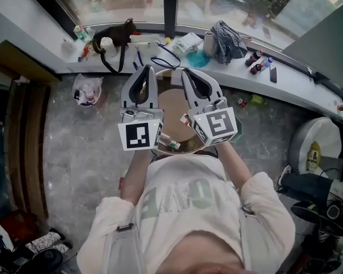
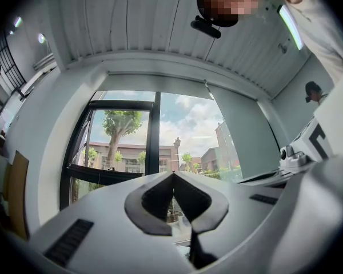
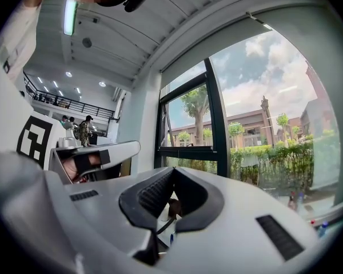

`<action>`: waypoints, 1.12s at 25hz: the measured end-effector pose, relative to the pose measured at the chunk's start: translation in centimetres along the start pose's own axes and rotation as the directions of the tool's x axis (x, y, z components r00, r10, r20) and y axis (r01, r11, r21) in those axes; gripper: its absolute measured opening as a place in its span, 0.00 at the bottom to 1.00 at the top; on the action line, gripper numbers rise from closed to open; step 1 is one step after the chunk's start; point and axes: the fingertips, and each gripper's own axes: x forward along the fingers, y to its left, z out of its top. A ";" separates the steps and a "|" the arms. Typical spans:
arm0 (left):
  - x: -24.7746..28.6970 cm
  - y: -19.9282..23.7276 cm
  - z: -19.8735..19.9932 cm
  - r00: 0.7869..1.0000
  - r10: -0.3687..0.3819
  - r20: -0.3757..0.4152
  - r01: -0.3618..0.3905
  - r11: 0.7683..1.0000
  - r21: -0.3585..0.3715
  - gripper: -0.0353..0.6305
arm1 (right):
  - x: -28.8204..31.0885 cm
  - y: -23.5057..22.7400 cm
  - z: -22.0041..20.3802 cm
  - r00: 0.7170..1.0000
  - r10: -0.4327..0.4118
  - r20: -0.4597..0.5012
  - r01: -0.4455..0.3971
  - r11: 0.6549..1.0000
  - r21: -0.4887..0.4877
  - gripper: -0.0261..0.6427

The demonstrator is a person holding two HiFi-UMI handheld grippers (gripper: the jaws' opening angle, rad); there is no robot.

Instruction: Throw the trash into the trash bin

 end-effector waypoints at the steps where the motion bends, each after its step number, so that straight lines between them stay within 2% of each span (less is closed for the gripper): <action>1: -0.1 0.2 -0.1 1.000 0.001 -0.004 -0.001 1.000 -0.003 0.07 | 0.0 0.1 -0.1 1.000 0.001 -0.003 -0.001 1.000 0.000 0.06; 10: -1.0 1.5 -2.9 0.998 -0.005 -0.066 0.003 1.000 -0.027 0.07 | -0.4 1.3 -2.6 0.997 0.047 -0.058 -0.046 0.999 0.015 0.06; 15: -2.8 0.5 -7.5 0.986 -0.041 -0.163 0.038 0.999 -0.027 0.07 | -2.1 2.2 -8.0 0.986 0.067 -0.152 -0.053 0.994 0.095 0.06; 19: -4.1 -0.9 -11.6 0.962 -0.106 -0.253 0.091 0.993 -0.069 0.07 | -3.1 3.8 -15.0 0.954 0.131 -0.269 -0.098 0.986 0.133 0.06; 20: -4.5 -1.1 -12.6 0.955 -0.121 -0.270 0.102 0.991 -0.083 0.07 | -3.3 4.3 -17.4 0.941 0.151 -0.302 -0.110 0.983 0.149 0.07; 21: -5.0 -1.3 -13.7 0.948 -0.136 -0.289 0.113 0.989 -0.097 0.07 | -3.8 4.9 -20.1 0.926 0.170 -0.337 -0.117 0.978 0.172 0.20; 22: -5.6 -1.5 -14.8 0.938 -0.153 -0.310 0.125 0.986 -0.109 0.07 | -4.5 5.6 -23.0 0.907 0.188 -0.376 -0.121 0.973 0.196 0.40; 24: -6.7 -1.8 -17.1 0.914 -0.193 -0.358 0.155 0.979 -0.132 0.07 | -6.4 7.3 -29.0 0.857 0.221 -0.466 -0.123 0.965 0.232 0.45; 26: -7.5 -1.9 -19.3 0.887 -0.234 -0.398 0.189 0.971 -0.148 0.07 | -8.7 9.1 -35.4 0.781 0.245 -0.575 -0.124 0.962 0.241 0.48; 28: -7.7 -1.8 -21.1 0.870 -0.261 -0.418 0.212 0.964 -0.160 0.07 | -11.4 10.7 -41.6 0.680 0.261 -0.685 -0.140 0.964 0.228 0.49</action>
